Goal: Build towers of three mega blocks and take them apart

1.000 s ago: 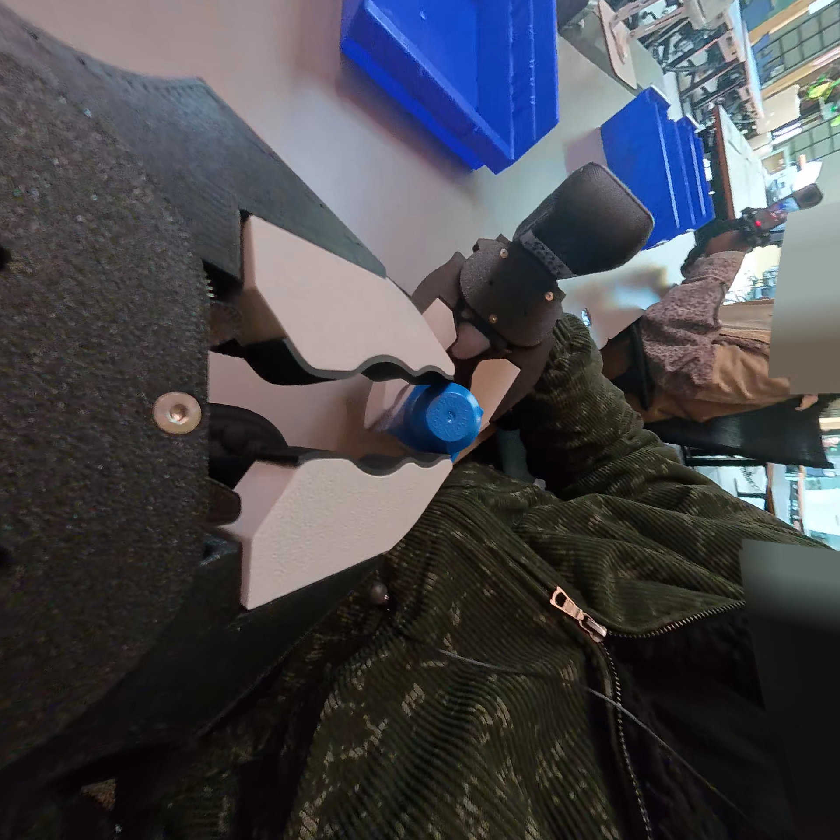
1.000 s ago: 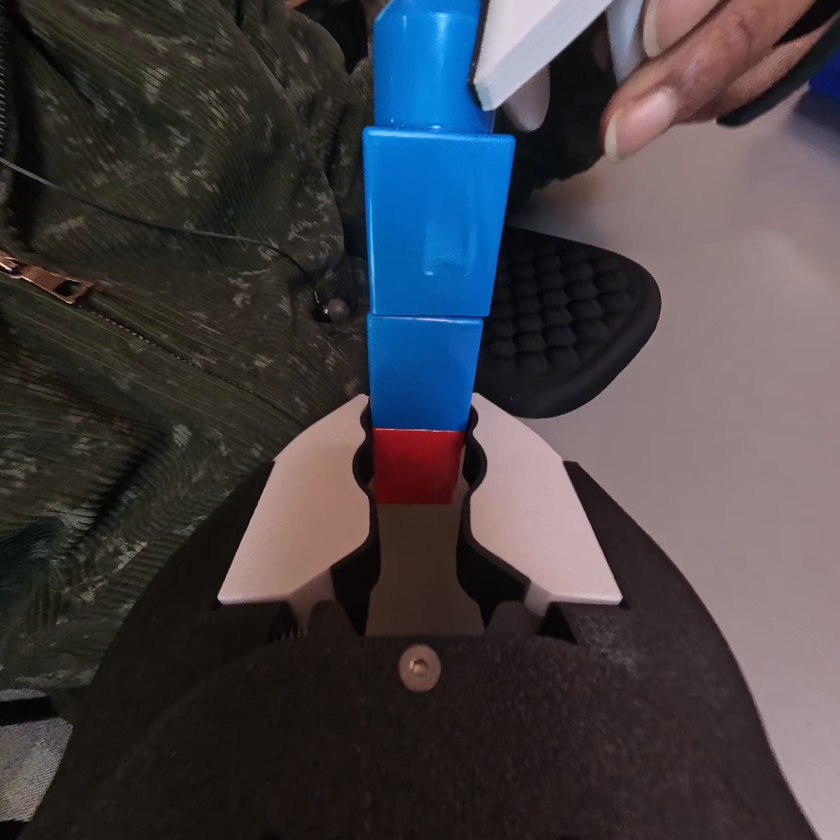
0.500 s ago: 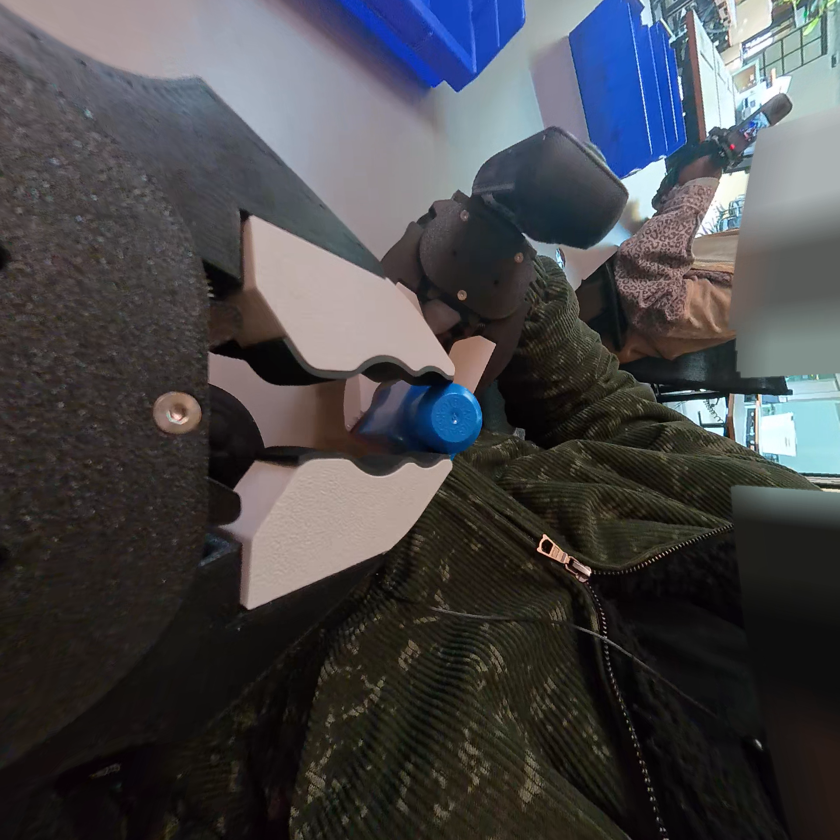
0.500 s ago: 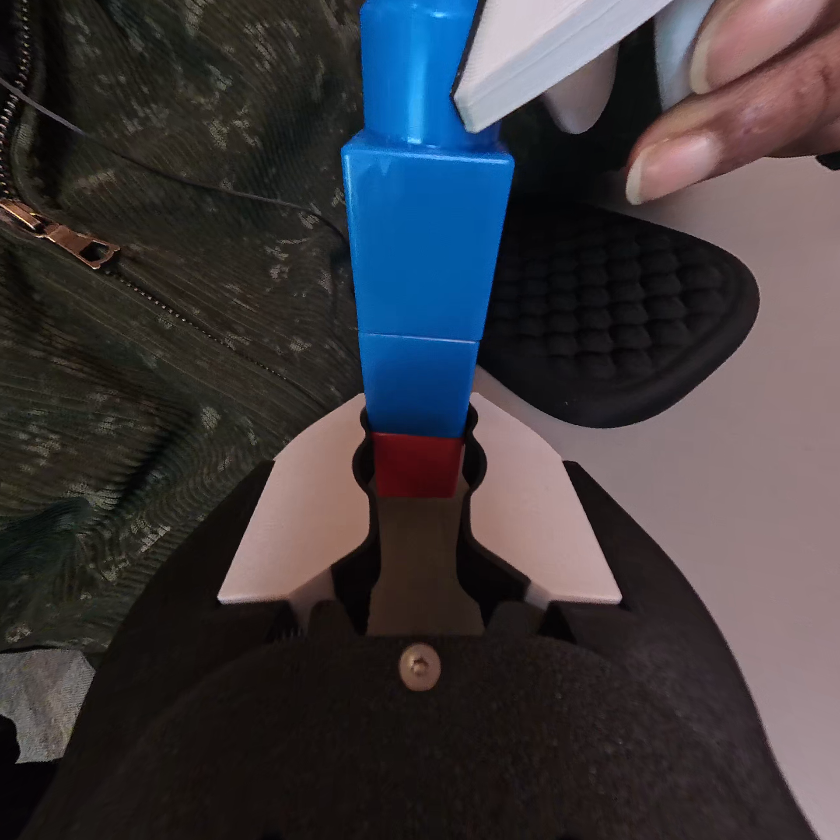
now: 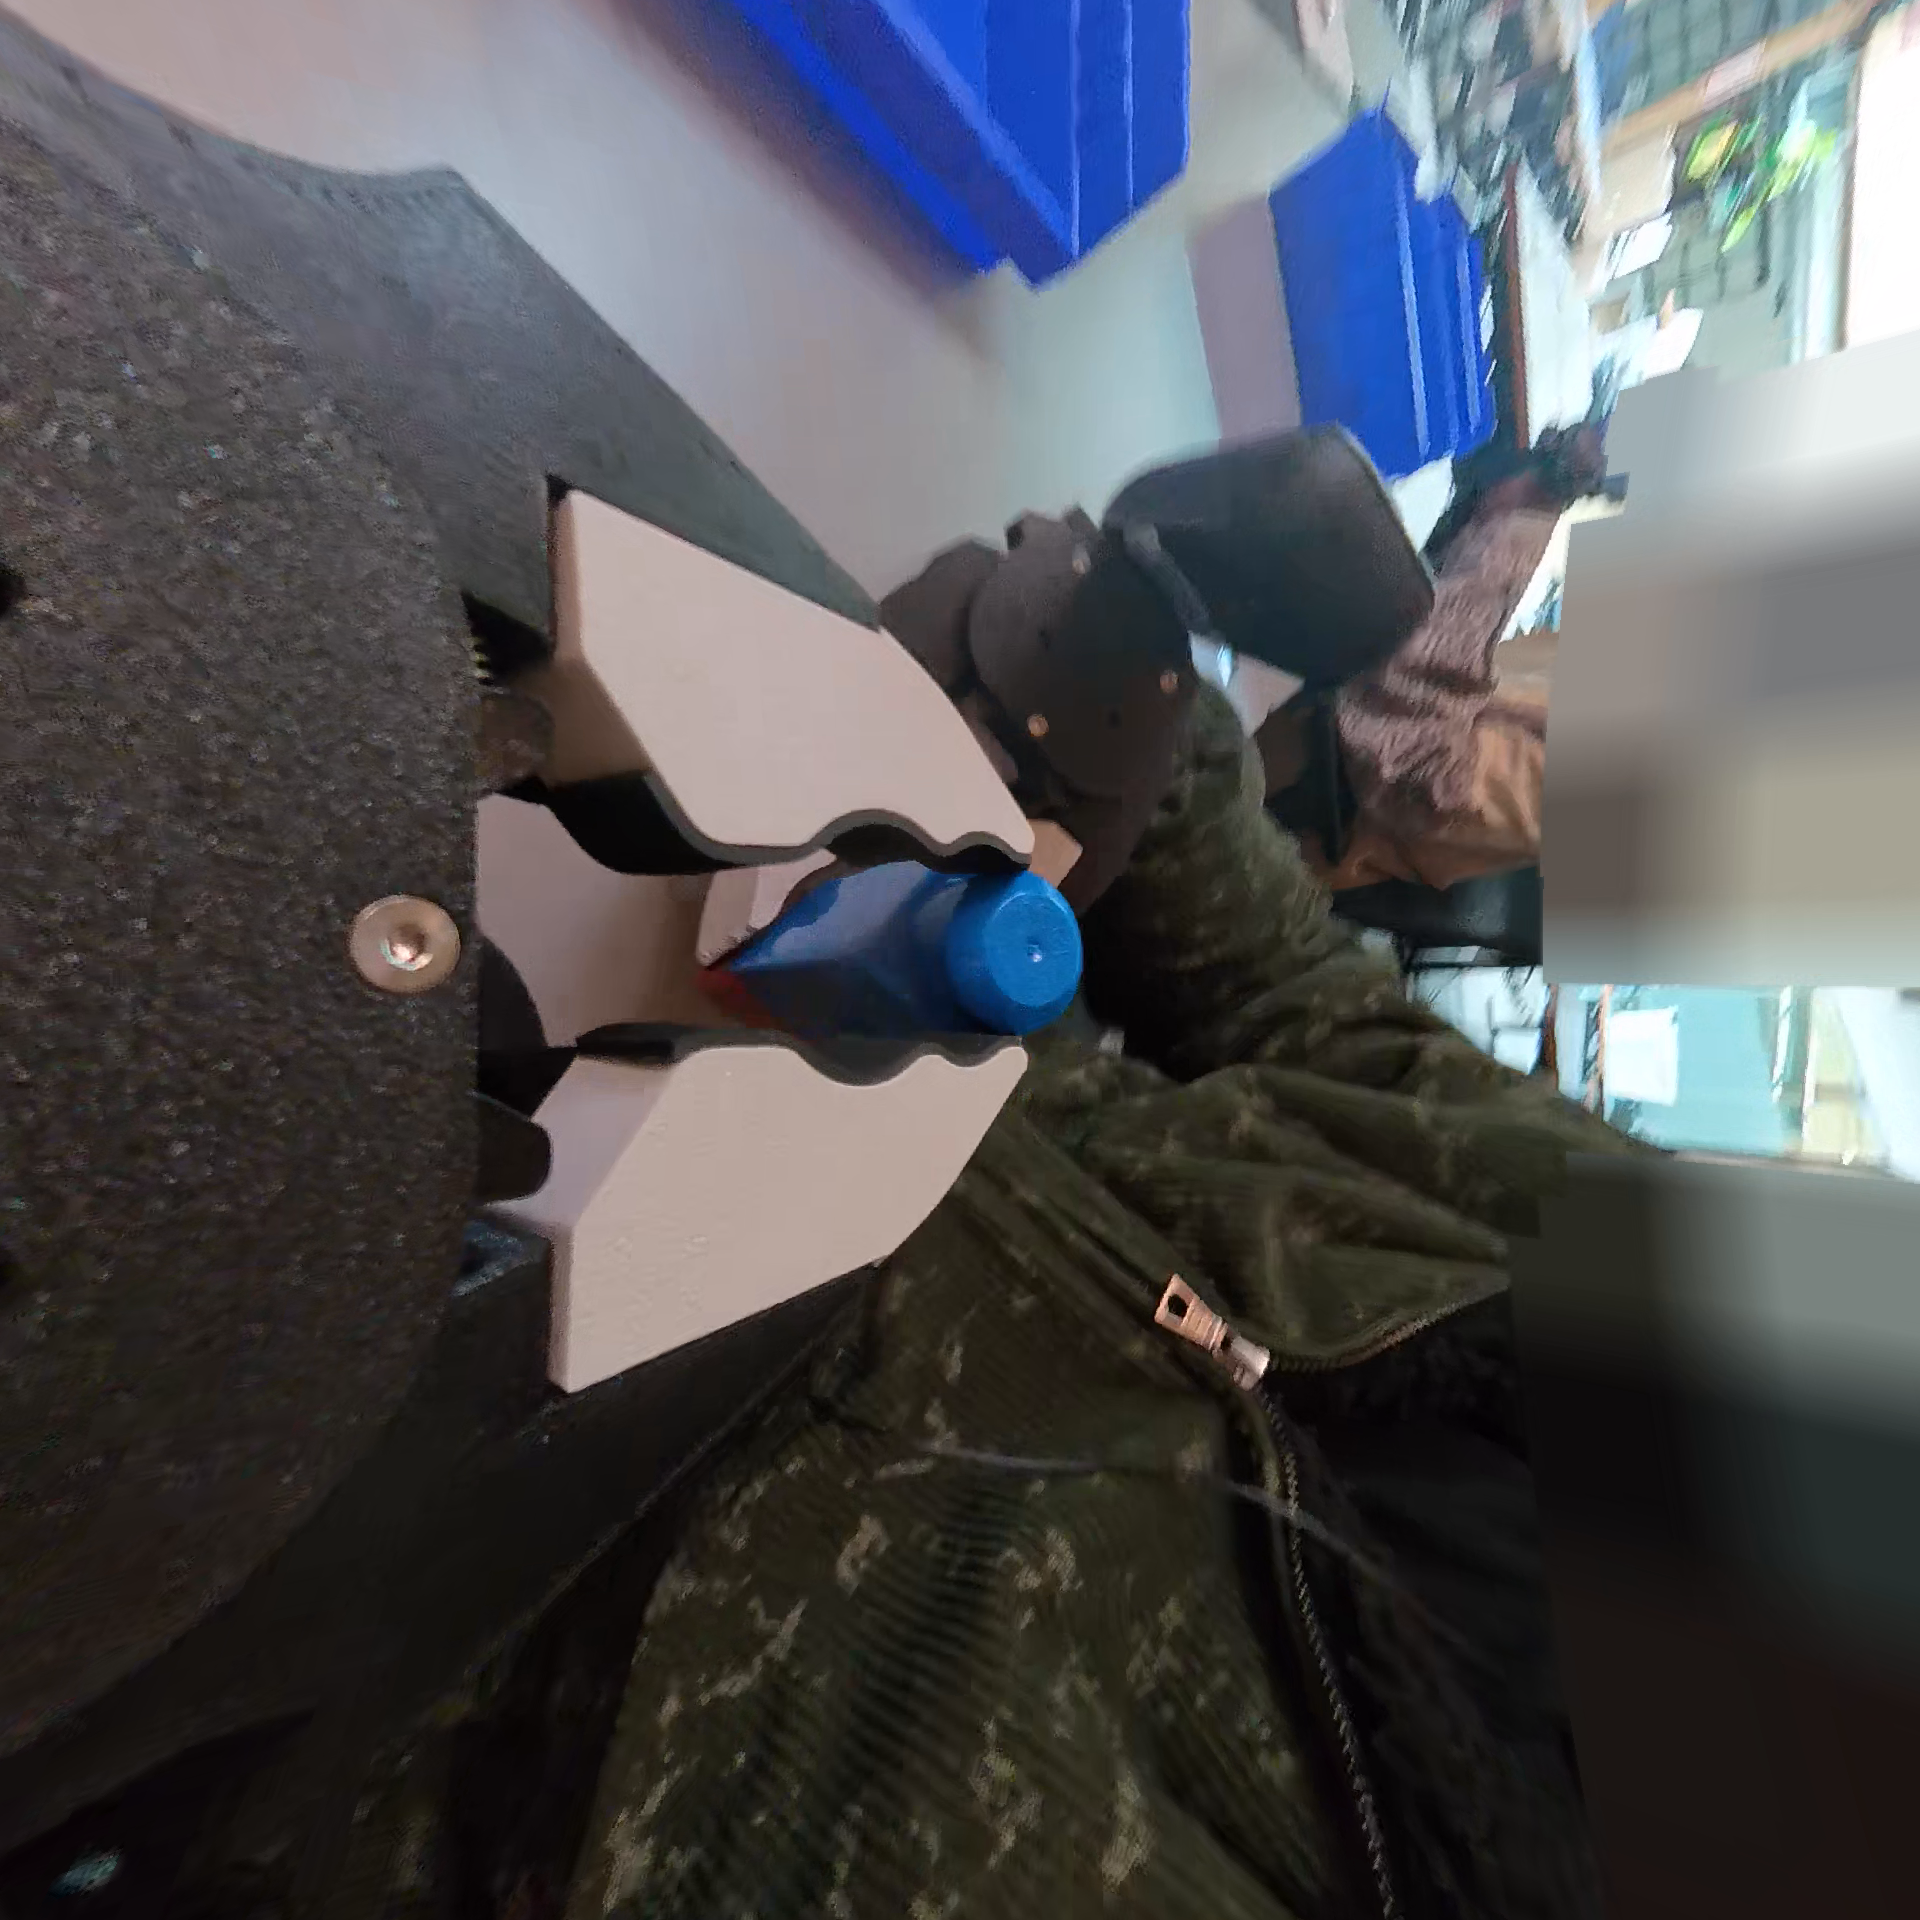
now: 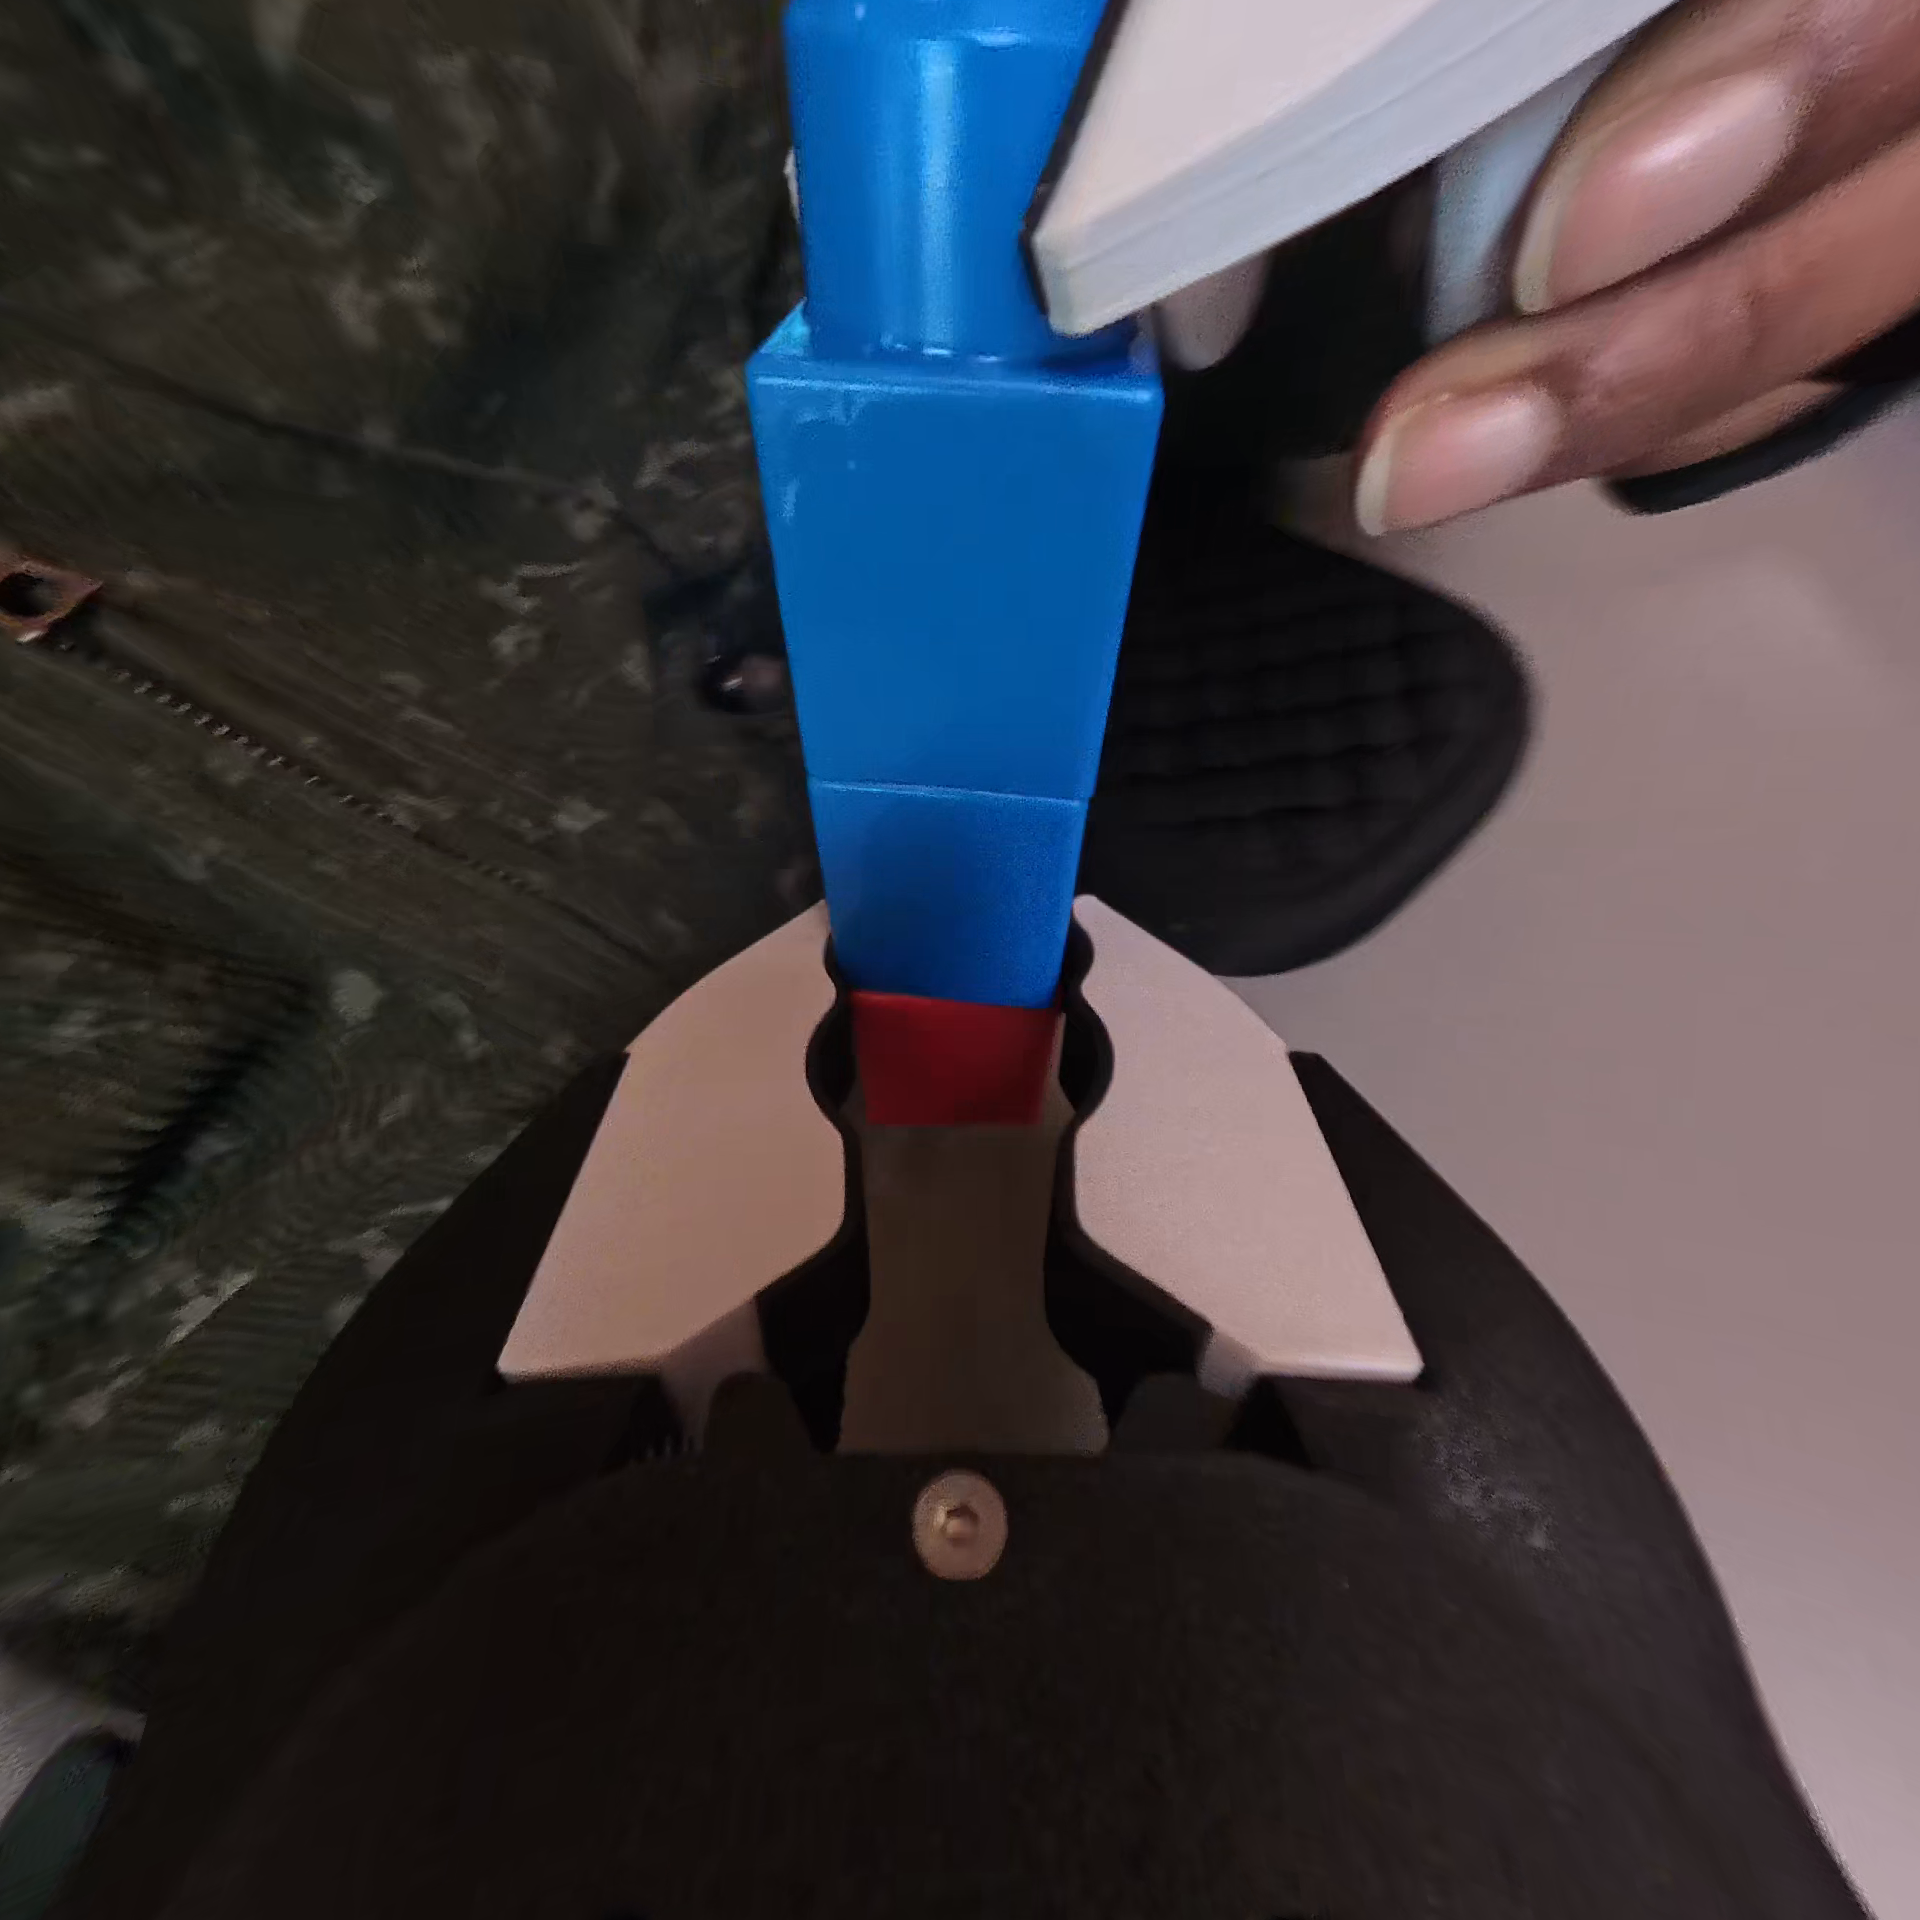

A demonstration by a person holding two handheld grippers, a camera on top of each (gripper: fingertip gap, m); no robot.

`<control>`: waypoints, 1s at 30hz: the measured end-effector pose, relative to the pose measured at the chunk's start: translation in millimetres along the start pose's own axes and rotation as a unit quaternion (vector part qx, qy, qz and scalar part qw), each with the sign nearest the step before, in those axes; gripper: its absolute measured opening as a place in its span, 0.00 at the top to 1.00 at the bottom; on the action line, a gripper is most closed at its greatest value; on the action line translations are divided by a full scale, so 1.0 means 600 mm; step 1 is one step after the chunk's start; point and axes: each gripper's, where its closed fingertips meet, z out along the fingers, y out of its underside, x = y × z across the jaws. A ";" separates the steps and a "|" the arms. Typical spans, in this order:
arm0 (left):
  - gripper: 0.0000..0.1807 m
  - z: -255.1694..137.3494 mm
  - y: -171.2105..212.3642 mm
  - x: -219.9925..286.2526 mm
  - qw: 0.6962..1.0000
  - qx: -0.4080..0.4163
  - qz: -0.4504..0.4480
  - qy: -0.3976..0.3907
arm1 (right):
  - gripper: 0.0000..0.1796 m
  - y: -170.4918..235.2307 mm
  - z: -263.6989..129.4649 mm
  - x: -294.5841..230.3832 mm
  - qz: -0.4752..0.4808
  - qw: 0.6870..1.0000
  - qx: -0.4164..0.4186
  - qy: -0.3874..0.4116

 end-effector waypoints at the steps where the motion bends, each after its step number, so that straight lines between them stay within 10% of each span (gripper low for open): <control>1: 0.83 -0.007 -0.006 -0.015 0.999 0.012 0.006 -0.029 | 0.80 -0.008 -0.010 0.017 -0.002 0.999 0.011 0.036; 8: 0.63 -0.007 0.040 -0.090 0.989 -0.032 -0.011 -0.146 | 0.80 -0.031 -0.085 0.117 -0.013 0.963 0.044 0.267; 13: 0.79 0.013 0.061 -0.124 0.978 -0.038 0.020 -0.203 | 0.80 -0.012 -0.088 0.134 -0.034 0.947 -0.010 0.319; 30: 0.79 0.007 0.057 -0.129 0.975 -0.029 0.039 -0.217 | 0.80 -0.015 -0.095 0.142 -0.055 0.932 -0.023 0.359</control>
